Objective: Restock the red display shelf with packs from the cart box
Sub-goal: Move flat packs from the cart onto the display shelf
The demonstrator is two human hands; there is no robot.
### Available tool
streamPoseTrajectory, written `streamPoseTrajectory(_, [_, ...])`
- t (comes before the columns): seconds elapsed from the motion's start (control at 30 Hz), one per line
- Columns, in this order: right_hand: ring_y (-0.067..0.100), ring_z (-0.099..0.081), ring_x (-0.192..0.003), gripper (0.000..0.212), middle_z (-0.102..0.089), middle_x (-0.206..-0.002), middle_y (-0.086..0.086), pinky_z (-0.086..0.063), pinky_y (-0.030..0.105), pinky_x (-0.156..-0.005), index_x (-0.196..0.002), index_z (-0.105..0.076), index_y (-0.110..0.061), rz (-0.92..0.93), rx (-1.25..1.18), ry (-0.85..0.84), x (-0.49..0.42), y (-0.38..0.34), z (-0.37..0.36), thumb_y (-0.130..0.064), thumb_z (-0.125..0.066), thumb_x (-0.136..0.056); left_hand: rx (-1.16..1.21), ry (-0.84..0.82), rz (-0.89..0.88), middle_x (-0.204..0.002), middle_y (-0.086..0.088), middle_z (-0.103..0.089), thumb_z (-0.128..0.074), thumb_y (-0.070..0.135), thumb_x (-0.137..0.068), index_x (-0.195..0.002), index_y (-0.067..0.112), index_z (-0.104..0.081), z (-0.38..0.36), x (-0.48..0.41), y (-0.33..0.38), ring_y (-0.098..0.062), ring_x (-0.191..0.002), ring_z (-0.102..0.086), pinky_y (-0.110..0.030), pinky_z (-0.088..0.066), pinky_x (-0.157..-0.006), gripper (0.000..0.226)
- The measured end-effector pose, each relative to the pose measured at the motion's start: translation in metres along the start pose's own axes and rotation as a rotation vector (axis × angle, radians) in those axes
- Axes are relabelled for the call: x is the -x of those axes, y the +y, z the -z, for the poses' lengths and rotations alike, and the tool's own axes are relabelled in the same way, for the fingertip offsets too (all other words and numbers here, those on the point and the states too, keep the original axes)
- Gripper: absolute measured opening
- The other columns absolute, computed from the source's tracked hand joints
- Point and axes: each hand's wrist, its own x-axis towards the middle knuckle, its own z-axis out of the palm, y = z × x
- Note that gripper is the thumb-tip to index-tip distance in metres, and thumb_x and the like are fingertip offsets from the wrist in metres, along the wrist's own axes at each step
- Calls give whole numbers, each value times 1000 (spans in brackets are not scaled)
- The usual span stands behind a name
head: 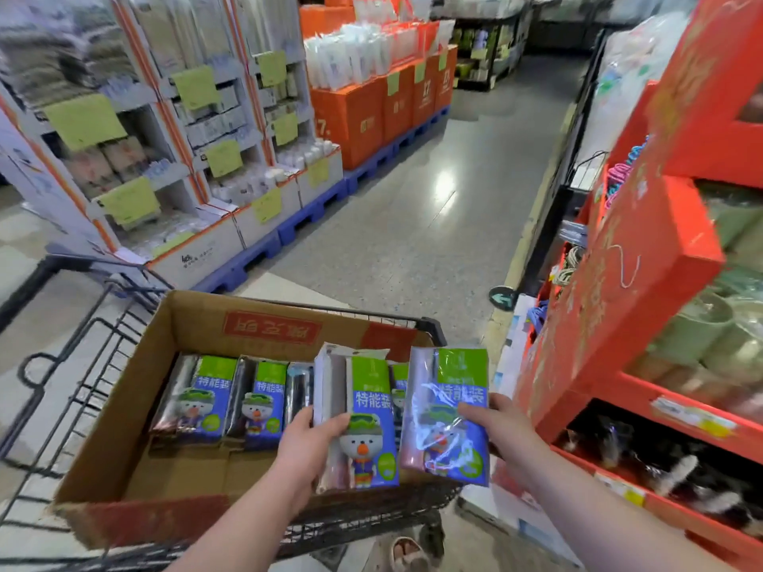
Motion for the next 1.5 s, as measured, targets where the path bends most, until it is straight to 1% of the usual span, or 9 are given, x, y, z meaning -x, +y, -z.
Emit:
streamPoseTrajectory(0.13, [37,-70,-77,26,-72,-92,23,-57,54,-76,-108,-61,2,31,-58,55,46,1,32,1,-66,-83,-9,-125,-54,-106,-13,-71,-81,34,-68,-120,9,-57,-20,27,-2,-31,-94,-69,-50,-54,-89,63])
streamPoseTrajectory(0.2, [34,-70,-69,19,-71,-87,24,-59,49,-65,-102,-61,2,51,-95,87,64,0,50,4,-63,-83,-23,-190,-86,-100,-14,-72,-73,19,-81,-114,8,-60,-35,38,1,-30,-88,-70,-44,-56,-83,37])
streamPoseTrajectory(0.3, [39,-69,-81,24,-71,-91,26,-54,62,-78,-101,-64,1,100,-98,154,84,-3,84,-1,-70,-78,-44,-264,-117,-95,-17,-72,-69,11,-85,-108,7,-62,-65,54,8,-34,-85,-70,-47,-57,-80,24])
streamPoseTrajectory(0.5, [27,-71,-67,19,-71,-94,23,-59,37,-60,-105,-61,3,175,-139,316,123,-3,168,1,-63,-86,-56,-412,-177,-83,-15,-70,-64,2,-87,-98,4,-62,-144,89,22,-17,-54,-66,-21,-50,-43,12])
streamPoseTrajectory(0.7, [35,-70,-84,20,-73,-93,20,-57,43,-77,-104,-64,1,221,-130,488,171,-2,286,-3,-65,-85,-113,-581,-188,-94,-17,-73,-71,11,-82,-104,5,-64,-261,137,22,-32,-83,-70,-45,-58,-78,24])
streamPoseTrajectory(1.0, [21,-69,-55,11,-74,-78,14,-52,24,-44,-98,-62,0,322,-200,556,226,-26,449,-4,-62,-88,-112,-741,-237,-98,-13,-74,-71,15,-83,-111,10,-65,-421,205,22,-33,-94,-70,-53,-52,-92,29])
streamPoseTrajectory(1.13, [21,-69,-54,9,-73,-79,15,-53,25,-44,-96,-62,-1,350,-177,544,225,-49,490,-4,-62,-88,-86,-754,-254,-102,-11,-74,-82,33,-63,-113,14,-63,-458,219,32,-32,-96,-69,-53,-51,-93,56])
streamPoseTrajectory(1.27, [17,-68,-51,5,-73,-69,8,-53,23,-44,-92,-64,-2,402,-156,528,210,-76,511,-2,-61,-88,-80,-732,-267,-95,-12,-75,-69,17,-85,-110,10,-64,-479,221,49,-34,-91,-71,-53,-53,-90,27])
streamPoseTrajectory(1.5, [19,-68,-61,20,-71,-93,18,-54,26,-51,-106,-61,2,471,-92,592,175,-130,536,-3,-63,-87,-4,-744,-321,-94,-18,-74,-63,11,-89,-111,3,-62,-516,200,104,-37,-86,-70,-56,-53,-86,24])
